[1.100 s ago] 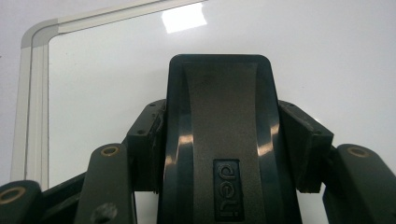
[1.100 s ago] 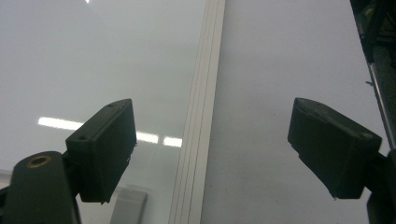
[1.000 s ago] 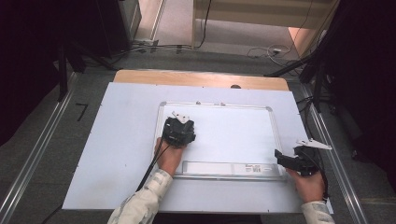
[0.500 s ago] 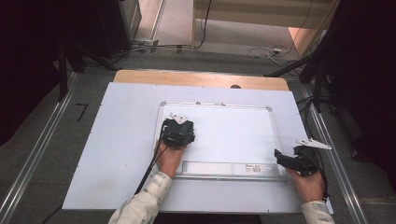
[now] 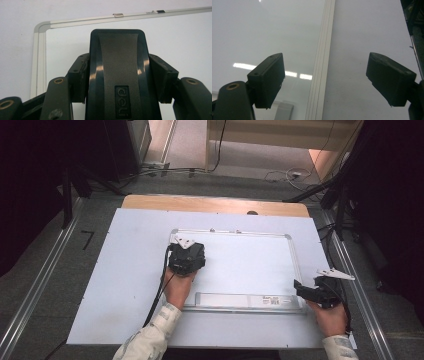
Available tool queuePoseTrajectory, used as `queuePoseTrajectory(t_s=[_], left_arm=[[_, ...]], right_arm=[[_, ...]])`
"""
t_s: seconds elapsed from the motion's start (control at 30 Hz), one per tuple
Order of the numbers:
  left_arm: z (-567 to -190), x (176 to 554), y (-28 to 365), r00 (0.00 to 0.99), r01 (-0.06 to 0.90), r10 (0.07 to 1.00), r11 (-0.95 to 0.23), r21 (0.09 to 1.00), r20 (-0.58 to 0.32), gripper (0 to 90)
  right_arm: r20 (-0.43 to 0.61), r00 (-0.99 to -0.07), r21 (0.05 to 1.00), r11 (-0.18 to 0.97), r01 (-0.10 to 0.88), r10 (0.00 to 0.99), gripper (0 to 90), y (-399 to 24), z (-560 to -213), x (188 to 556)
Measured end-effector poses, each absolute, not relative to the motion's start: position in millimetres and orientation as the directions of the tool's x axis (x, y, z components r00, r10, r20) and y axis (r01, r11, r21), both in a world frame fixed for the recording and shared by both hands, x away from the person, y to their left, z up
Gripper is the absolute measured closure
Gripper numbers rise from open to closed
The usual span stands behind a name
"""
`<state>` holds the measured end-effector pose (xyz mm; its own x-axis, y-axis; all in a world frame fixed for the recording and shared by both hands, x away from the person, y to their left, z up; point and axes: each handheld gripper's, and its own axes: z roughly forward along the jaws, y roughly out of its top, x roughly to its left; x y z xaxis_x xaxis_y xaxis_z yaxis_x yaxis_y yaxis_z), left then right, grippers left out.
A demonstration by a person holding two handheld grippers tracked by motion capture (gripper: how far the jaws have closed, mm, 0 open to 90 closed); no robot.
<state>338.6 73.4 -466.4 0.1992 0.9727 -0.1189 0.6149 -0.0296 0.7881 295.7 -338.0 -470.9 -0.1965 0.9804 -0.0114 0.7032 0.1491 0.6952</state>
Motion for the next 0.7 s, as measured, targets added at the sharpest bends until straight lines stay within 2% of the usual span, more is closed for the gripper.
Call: queuePoseTrajectory(t_s=[0.43,0.7], left_arm=[[-456,357,91,0.101,0.611,0.988,0.033,0.791,-0.12,41.3],[-462,374,101,0.036,0.621,0.993,0.067,0.781,-0.114,41.3]], right_arm=[[-0.008,-0.194,0.696,0.145,0.703,0.981,14.1,-338,-470,296],[-0.006,-0.196,0.696,0.144,0.703,0.981,14.1,-339,-471,297]])
